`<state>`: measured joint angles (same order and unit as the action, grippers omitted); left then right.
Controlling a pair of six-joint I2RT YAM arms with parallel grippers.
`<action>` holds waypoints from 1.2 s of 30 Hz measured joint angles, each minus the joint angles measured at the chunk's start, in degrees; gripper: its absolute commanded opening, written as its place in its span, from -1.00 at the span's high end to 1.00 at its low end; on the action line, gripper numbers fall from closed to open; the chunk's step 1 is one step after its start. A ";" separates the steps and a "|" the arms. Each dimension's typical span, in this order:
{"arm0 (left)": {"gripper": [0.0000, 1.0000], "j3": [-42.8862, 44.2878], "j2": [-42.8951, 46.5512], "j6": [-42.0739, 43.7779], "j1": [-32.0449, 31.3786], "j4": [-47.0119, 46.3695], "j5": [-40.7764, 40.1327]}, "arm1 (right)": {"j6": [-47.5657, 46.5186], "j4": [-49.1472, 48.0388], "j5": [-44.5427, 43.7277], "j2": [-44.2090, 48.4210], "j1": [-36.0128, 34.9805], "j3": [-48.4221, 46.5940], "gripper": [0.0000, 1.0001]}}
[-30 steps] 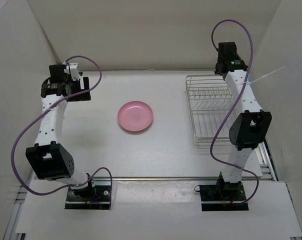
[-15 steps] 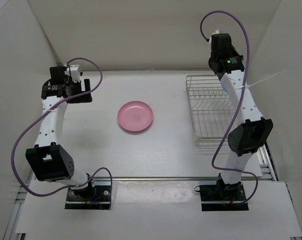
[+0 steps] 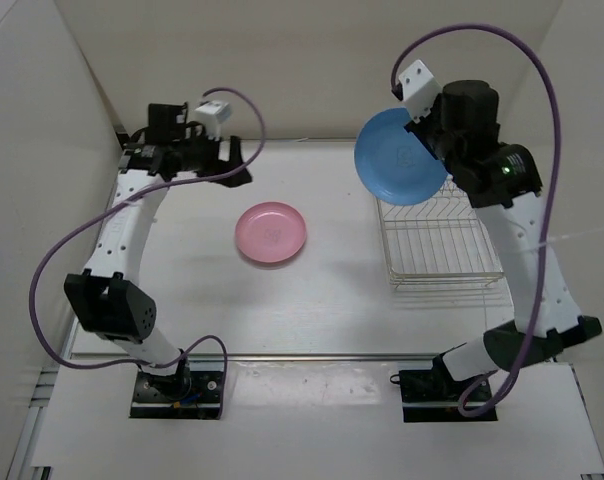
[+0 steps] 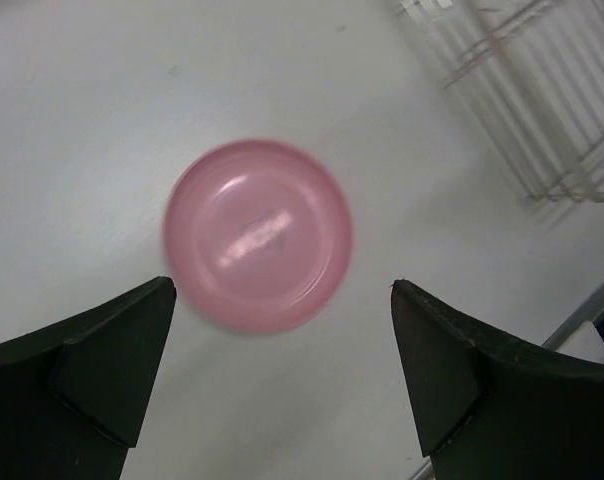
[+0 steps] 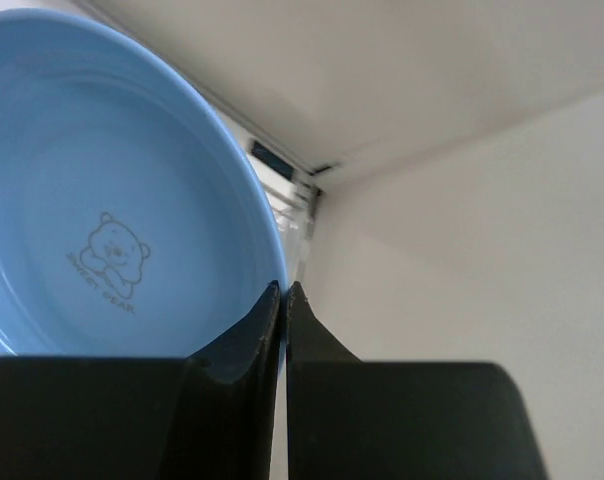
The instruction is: Unload the plates from the dish rack
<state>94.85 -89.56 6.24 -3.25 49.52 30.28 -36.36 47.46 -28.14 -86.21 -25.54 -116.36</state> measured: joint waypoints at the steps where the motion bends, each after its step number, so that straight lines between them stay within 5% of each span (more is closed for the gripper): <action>1: -1.00 3.32 -1.84 0.37 -3.15 0.04 1.03 | 0.52 1.18 2.97 1.86 -0.04 0.74 1.00; 7: -1.00 17.75 -10.38 0.42 -17.22 -0.37 3.45 | 3.56 6.71 15.98 5.92 -1.64 0.90 1.00; 14: -1.00 24.68 -15.19 -1.18 -25.42 -0.52 3.43 | 4.57 9.49 18.64 4.09 -4.17 0.90 1.00; 27: -1.00 26.99 -18.80 -2.54 -28.41 -0.66 -0.33 | 3.98 10.60 17.81 5.40 -4.11 3.32 1.00; 36: -1.00 29.81 -18.69 -2.19 -24.50 -1.22 -1.18 | 2.12 8.72 17.03 7.32 -4.07 8.35 1.00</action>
<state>124.66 -108.25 4.05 -27.75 48.29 29.10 -34.24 56.18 -11.11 -78.89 -29.61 -108.01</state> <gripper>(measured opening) 0.998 0.008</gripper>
